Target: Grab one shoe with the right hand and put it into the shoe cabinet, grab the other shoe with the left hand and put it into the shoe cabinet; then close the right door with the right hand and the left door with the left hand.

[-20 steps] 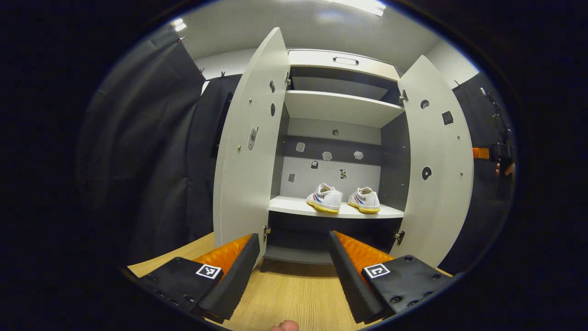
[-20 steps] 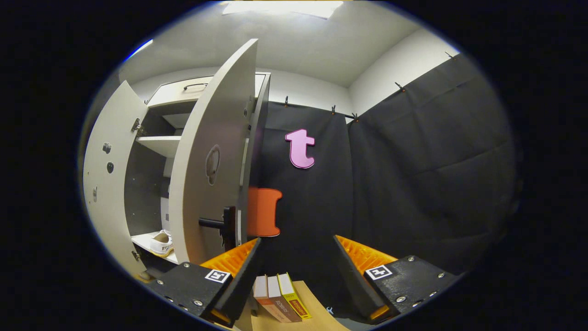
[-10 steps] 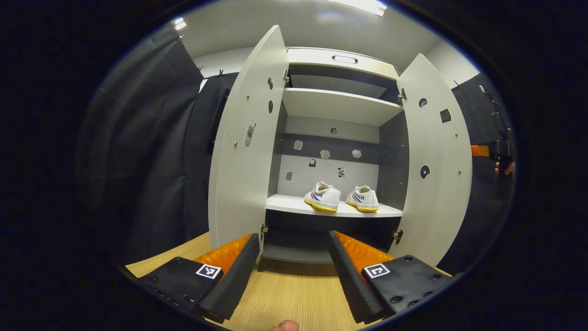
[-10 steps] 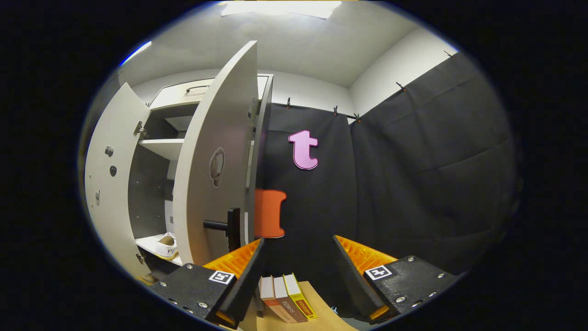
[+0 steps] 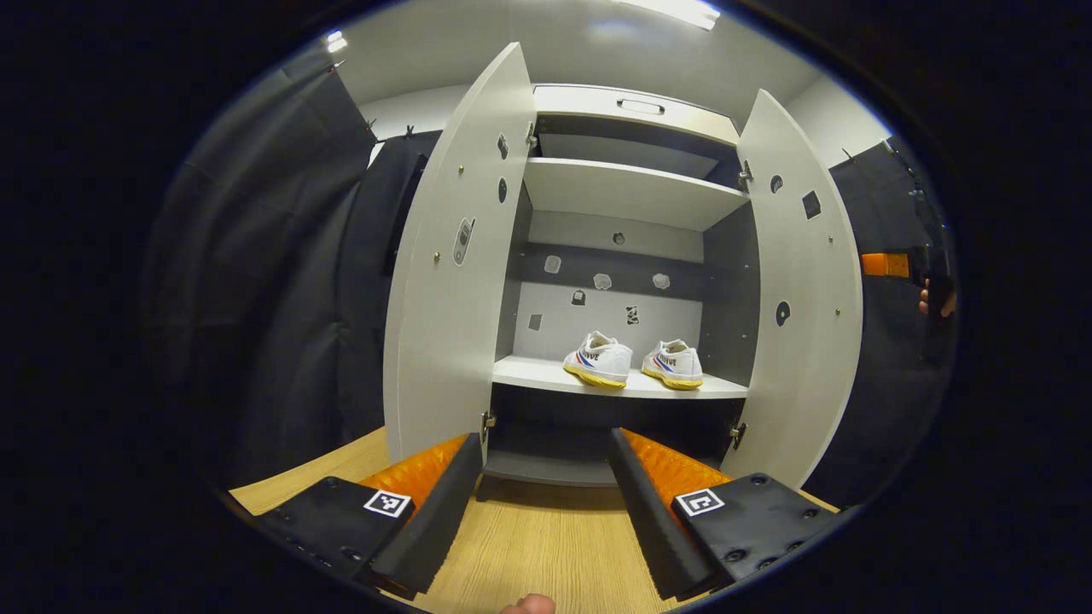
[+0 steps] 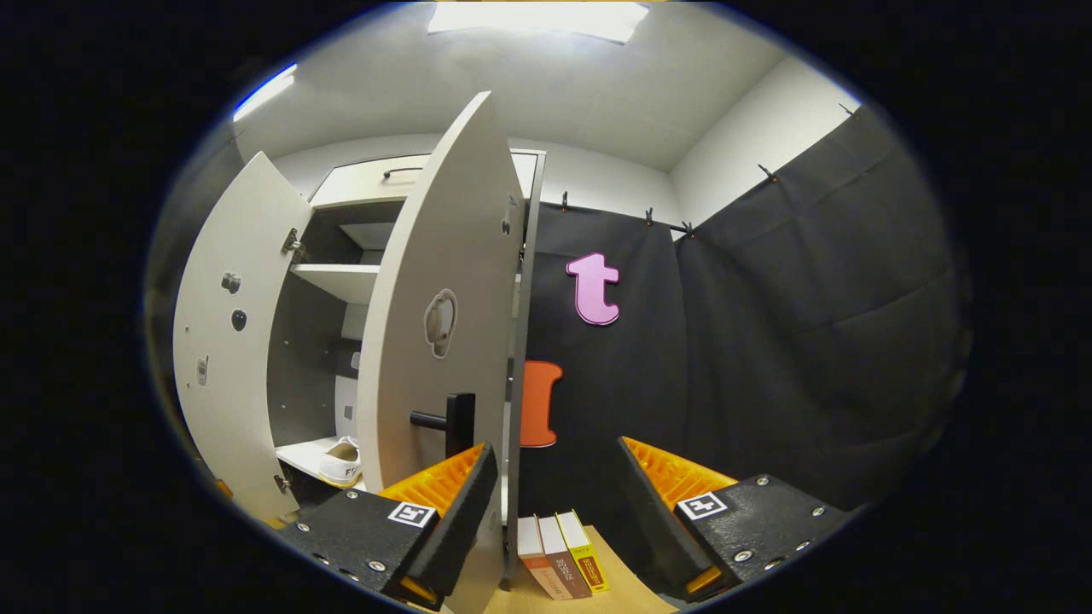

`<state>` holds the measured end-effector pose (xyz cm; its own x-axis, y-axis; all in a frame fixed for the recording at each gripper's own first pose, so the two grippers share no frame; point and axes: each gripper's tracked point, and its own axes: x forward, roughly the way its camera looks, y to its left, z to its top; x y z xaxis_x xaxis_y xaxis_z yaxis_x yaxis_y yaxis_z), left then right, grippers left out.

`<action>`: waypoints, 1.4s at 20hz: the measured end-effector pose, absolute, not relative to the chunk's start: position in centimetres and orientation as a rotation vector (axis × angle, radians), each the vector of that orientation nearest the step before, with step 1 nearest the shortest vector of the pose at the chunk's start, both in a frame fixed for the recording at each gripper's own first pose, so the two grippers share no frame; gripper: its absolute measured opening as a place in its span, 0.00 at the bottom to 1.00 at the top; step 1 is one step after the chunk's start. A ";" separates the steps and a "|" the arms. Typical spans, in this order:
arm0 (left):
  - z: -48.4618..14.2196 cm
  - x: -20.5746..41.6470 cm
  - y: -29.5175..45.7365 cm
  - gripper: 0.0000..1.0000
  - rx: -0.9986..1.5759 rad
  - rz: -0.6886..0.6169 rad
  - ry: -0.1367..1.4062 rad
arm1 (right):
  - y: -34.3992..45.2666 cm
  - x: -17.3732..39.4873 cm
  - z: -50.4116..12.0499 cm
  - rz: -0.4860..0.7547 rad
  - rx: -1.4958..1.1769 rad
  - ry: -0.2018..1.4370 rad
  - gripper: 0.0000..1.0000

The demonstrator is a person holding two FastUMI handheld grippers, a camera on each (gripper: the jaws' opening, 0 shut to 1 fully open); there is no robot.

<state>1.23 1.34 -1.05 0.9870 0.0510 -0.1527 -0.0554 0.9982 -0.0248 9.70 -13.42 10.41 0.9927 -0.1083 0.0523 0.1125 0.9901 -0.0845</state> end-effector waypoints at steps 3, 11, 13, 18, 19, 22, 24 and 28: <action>-0.7 1.1 1.4 0.97 -0.025 0.049 0.145 | -12.2 9.9 10.4 -0.094 -0.085 -0.048 0.87; 0.1 0.7 2.1 0.97 -0.018 0.053 0.127 | -7.1 11.1 10.1 0.001 -0.069 -0.053 0.88; 0.2 0.6 2.2 0.97 -0.019 0.058 0.122 | -5.8 11.5 9.9 0.029 -0.067 -0.054 0.88; 0.2 0.4 2.5 0.97 -0.020 0.063 0.127 | -2.3 12.3 9.7 0.084 -0.060 -0.063 0.90; 0.3 0.3 2.5 0.97 -0.022 0.064 0.124 | -1.8 12.4 9.7 0.094 -0.062 -0.063 0.90; 0.2 0.2 2.5 0.97 -0.037 0.065 0.127 | -0.3 12.8 9.2 0.126 -0.071 -0.067 0.92; 0.1 0.2 2.5 0.97 -0.043 0.067 0.135 | 0.4 13.7 8.3 0.136 -0.071 -0.047 0.96; 0.1 0.1 2.7 0.99 -0.043 0.075 0.138 | 1.8 15.9 6.7 0.150 -0.033 -0.004 0.93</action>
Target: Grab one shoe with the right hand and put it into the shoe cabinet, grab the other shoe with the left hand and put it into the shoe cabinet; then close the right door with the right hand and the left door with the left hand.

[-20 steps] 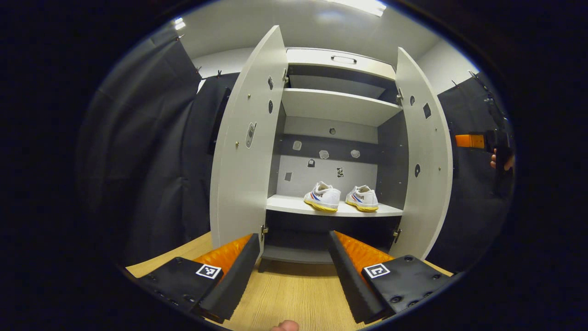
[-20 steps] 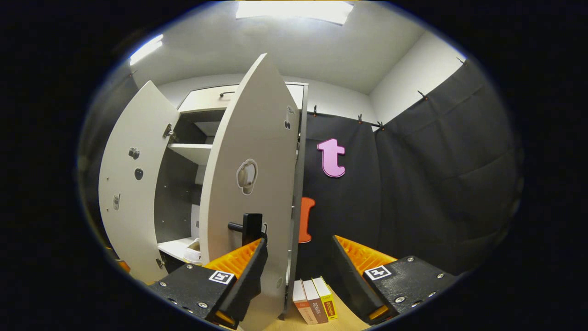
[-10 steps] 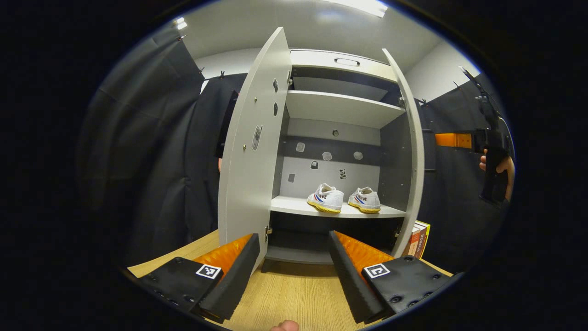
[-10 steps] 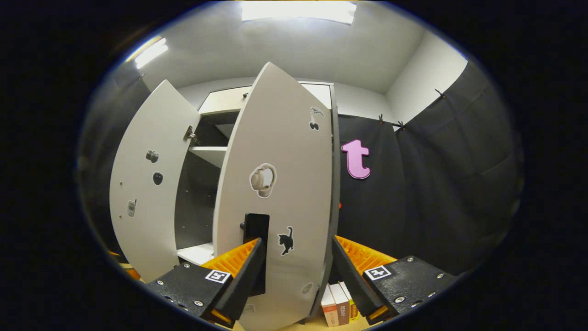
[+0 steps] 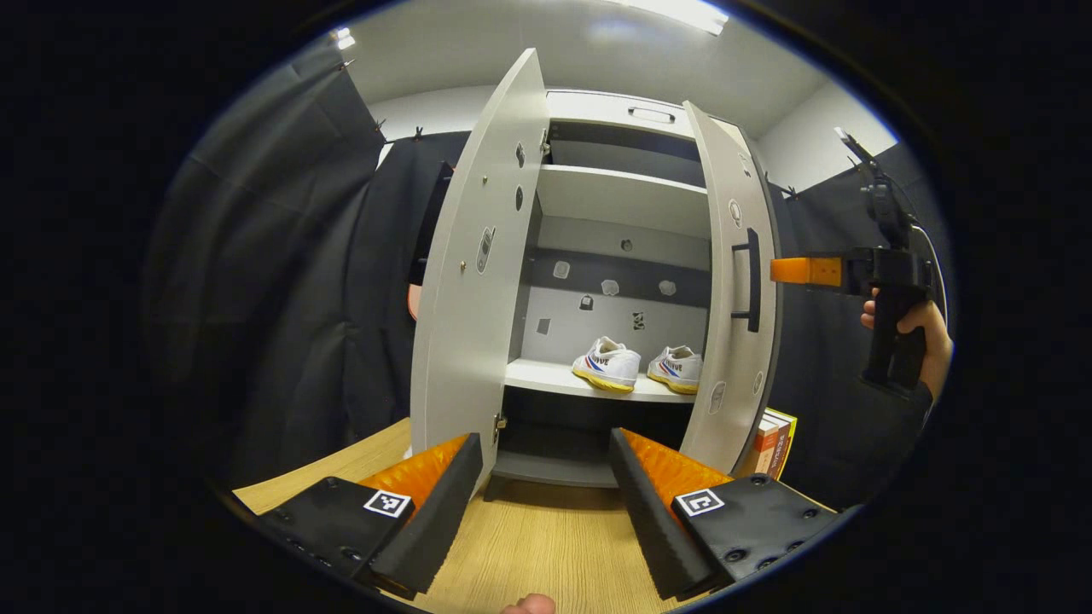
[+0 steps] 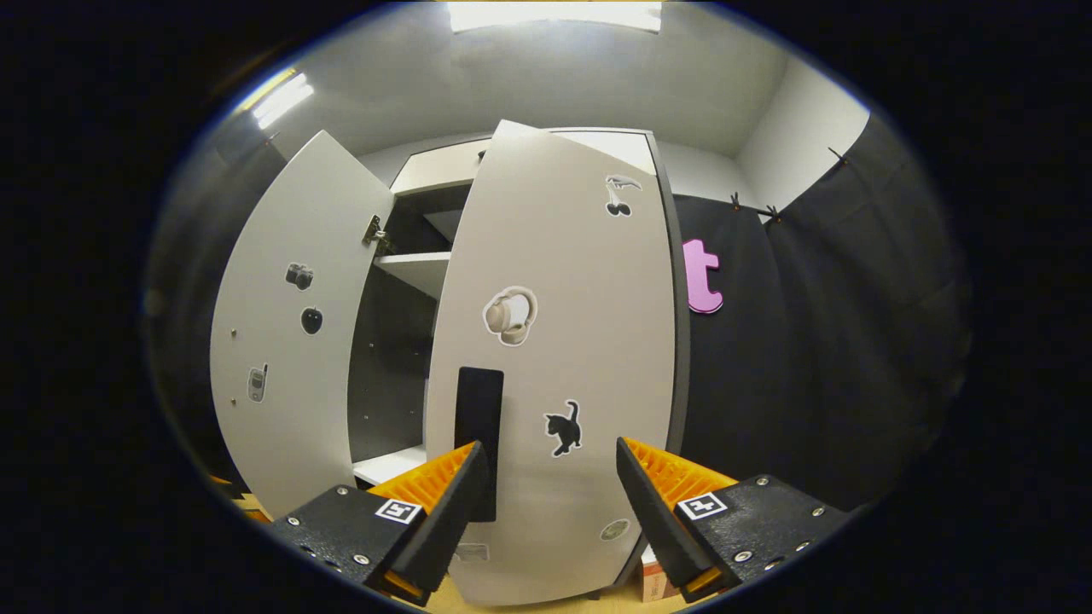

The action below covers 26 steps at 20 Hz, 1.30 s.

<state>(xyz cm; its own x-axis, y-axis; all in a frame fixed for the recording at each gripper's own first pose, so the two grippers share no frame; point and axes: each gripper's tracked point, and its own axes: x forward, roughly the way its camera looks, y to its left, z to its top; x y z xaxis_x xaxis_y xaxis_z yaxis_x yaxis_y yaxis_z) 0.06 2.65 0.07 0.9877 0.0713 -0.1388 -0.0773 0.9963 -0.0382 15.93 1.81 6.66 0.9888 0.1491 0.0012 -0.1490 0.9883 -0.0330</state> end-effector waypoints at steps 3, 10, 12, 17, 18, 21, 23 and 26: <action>0.2 -0.5 3.2 0.97 -0.046 0.083 0.133 | 2.1 16.9 5.7 0.138 -0.026 0.019 0.94; 0.3 -0.4 4.3 0.97 -0.036 0.102 0.131 | 3.5 19.1 4.5 0.157 -0.012 0.056 0.91; 0.3 -0.6 4.5 0.99 -0.033 0.103 0.130 | 4.0 19.8 4.3 0.155 -0.010 0.069 0.91; 0.5 -0.7 4.7 0.97 -0.026 0.100 0.129 | 4.8 20.9 3.9 0.151 0.015 0.085 0.91; 0.5 -0.8 4.8 0.97 -0.021 0.101 0.127 | 4.9 21.1 3.7 0.151 0.017 0.087 0.91; 1.1 -0.9 4.8 0.97 -0.014 0.094 0.117 | 5.0 21.7 3.5 0.145 0.019 0.095 0.91; 1.3 -0.8 4.8 0.97 -0.009 0.087 0.118 | 5.0 22.1 3.4 0.143 0.014 0.092 0.91; 1.7 -0.7 4.8 0.99 -0.009 0.081 0.109 | 4.9 21.9 3.4 0.128 0.012 0.094 0.91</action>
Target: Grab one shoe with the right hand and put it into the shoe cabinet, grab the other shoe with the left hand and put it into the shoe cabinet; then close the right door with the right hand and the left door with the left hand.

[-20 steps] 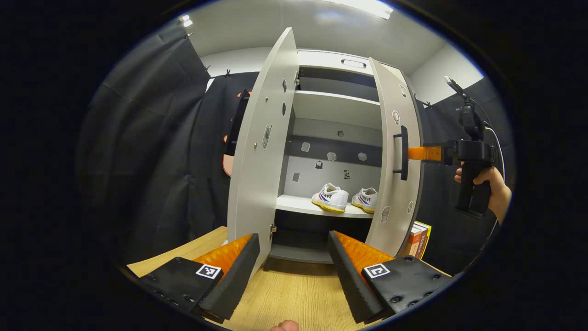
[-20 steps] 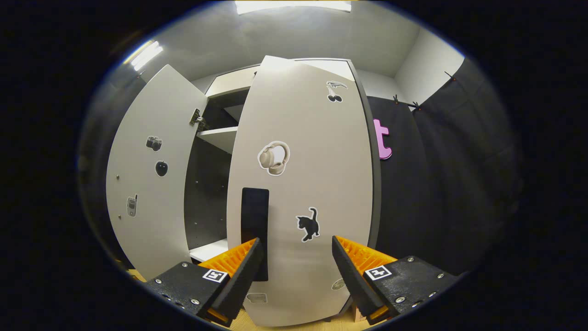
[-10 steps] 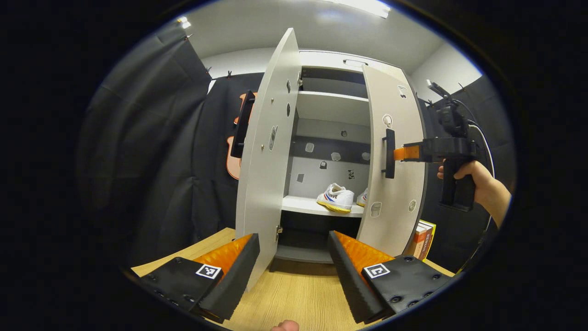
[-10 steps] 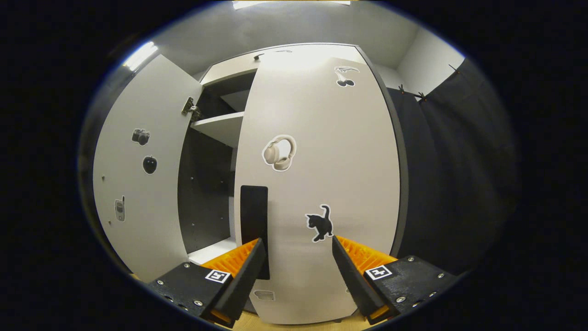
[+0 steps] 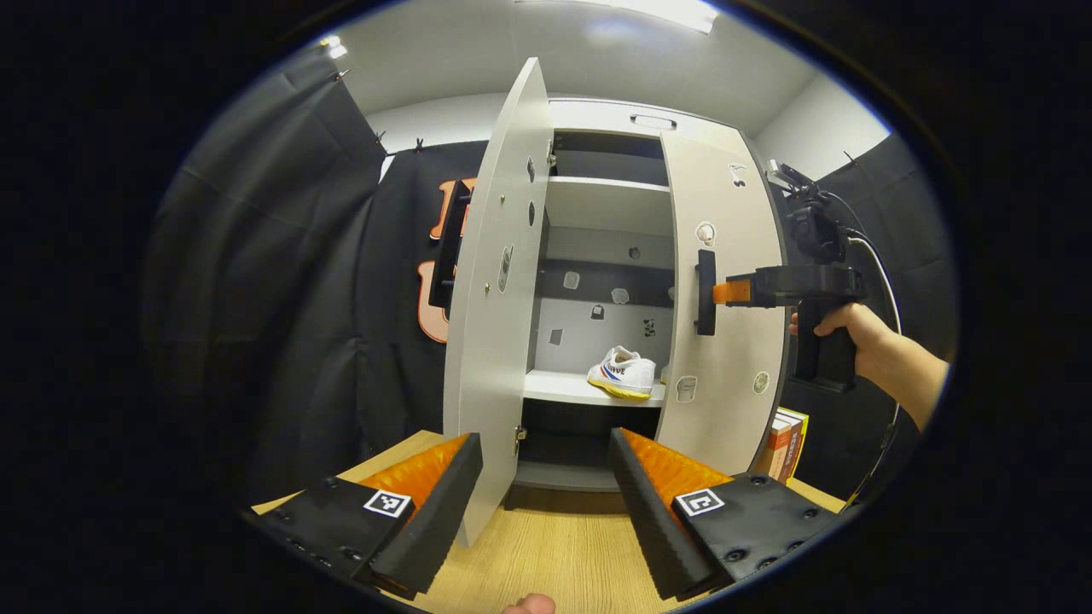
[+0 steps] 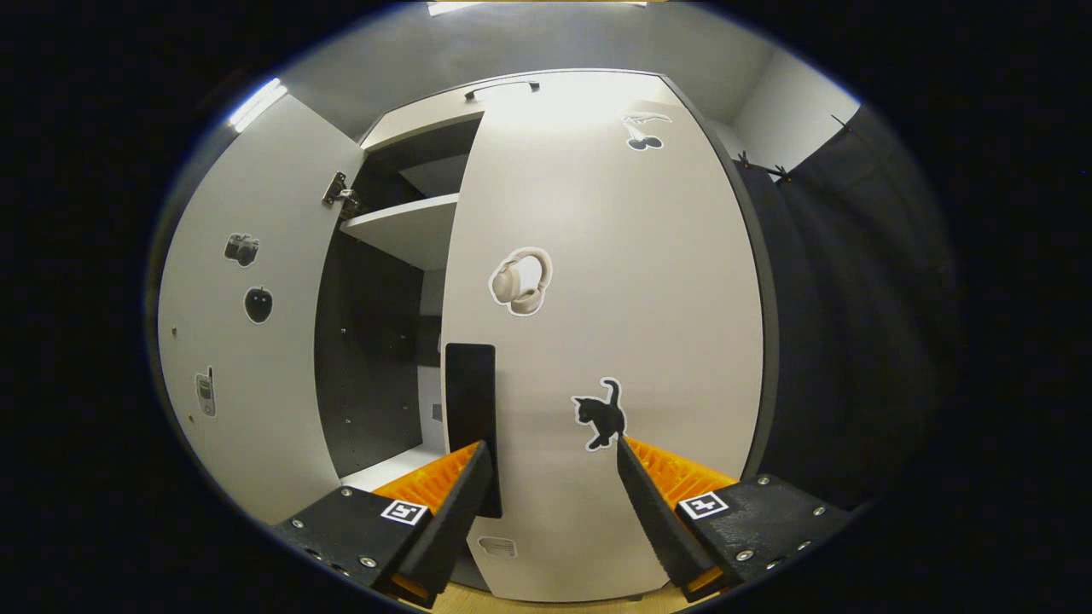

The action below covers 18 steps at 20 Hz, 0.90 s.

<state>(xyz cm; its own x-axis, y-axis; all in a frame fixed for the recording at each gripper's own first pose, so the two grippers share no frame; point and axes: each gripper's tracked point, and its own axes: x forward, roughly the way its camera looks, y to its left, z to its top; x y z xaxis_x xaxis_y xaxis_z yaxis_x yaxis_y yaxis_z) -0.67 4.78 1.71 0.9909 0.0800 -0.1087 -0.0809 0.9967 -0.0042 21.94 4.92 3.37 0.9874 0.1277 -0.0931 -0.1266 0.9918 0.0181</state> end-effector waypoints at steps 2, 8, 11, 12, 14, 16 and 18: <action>1.8 -0.5 4.6 0.97 -0.011 0.073 0.113 | 4.5 21.6 3.9 0.117 0.019 0.088 0.92; 2.8 -0.2 4.5 0.97 -0.036 0.067 0.100 | 2.3 15.6 5.9 0.113 0.034 0.039 0.92; 3.6 0.2 4.9 0.99 -0.050 0.079 0.088 | 1.3 11.5 4.5 0.120 0.019 0.038 0.92; 3.9 0.4 5.3 0.97 -0.050 0.092 0.085 | 0.8 10.2 3.7 0.113 0.003 0.040 0.92; 5.0 0.8 6.3 0.97 -0.043 0.116 0.068 | -0.1 7.9 2.2 0.088 -0.025 0.039 0.92; 6.5 1.3 7.6 0.96 -0.027 0.149 0.037 | -0.9 5.9 1.7 0.052 -0.016 0.016 0.92; 7.5 1.6 9.1 0.94 -0.029 0.188 0.038 | -1.5 4.4 1.4 0.023 -0.016 -0.004 0.91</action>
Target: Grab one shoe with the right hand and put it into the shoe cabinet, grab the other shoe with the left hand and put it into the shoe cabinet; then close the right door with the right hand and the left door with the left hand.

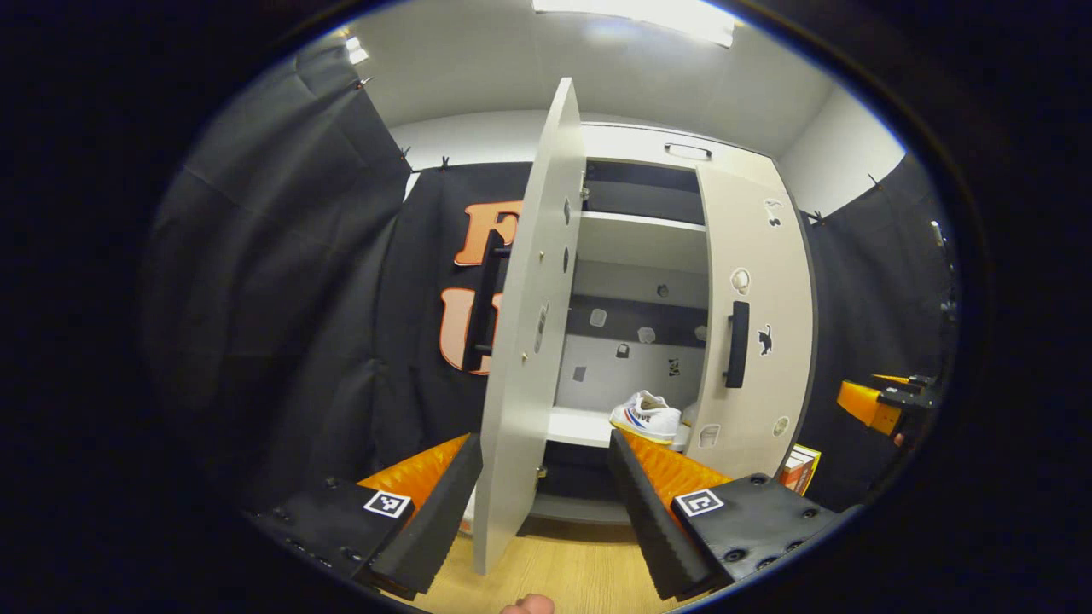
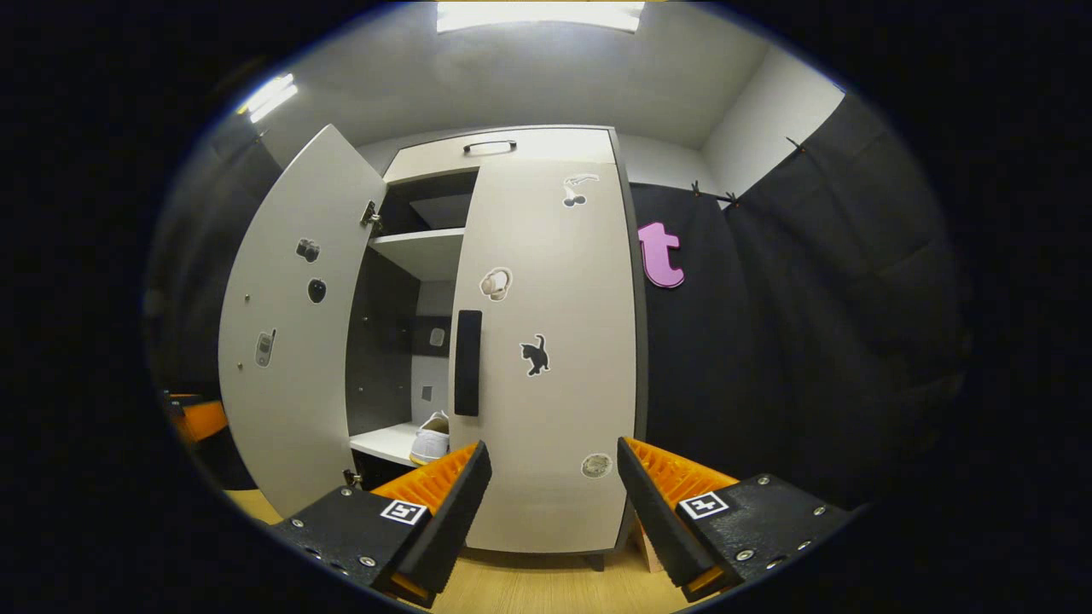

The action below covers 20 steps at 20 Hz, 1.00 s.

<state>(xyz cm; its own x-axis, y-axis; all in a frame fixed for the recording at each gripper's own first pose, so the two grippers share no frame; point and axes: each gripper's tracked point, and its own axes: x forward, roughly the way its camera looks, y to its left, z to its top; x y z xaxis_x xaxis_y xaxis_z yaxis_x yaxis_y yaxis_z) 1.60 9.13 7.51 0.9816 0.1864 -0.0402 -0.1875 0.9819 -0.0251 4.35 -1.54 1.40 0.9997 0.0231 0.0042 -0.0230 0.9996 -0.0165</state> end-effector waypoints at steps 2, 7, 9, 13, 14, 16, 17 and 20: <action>9.1 2.1 11.0 0.96 -0.046 0.218 0.034 | -1.4 3.2 0.9 0.023 -0.022 -0.001 0.92; 16.4 3.9 20.4 0.96 0.057 0.412 -0.092 | -1.2 1.9 -0.7 0.059 0.016 0.030 0.92; 17.8 5.5 22.4 0.96 0.063 0.436 -0.105 | -1.3 1.8 -1.1 0.061 0.017 0.039 0.92; 18.1 9.3 24.6 0.95 0.059 0.423 -0.081 | -1.4 1.6 -1.7 0.060 0.015 0.063 0.92; 17.6 10.3 24.9 0.96 0.059 0.415 -0.068 | -1.5 1.5 -1.8 0.058 0.013 0.066 0.92; 17.4 11.9 24.4 0.96 0.051 0.388 -0.048 | -2.0 1.6 -1.8 0.047 0.005 0.070 0.92; 17.2 12.2 24.3 0.96 0.052 0.380 -0.043 | -2.1 1.6 -1.8 0.041 0.003 0.070 0.92; 17.6 12.2 24.2 0.93 0.073 0.395 -0.058 | -2.7 1.8 -1.8 0.026 0.006 0.072 0.92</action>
<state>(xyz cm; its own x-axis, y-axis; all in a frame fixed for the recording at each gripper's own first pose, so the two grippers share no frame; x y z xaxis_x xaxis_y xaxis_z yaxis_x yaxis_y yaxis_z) 12.19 24.24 17.55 0.9215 0.3820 0.0703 -0.3862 0.9205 0.0596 1.80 -2.69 -1.81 0.9971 0.0265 -0.0719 -0.0260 0.9996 0.0073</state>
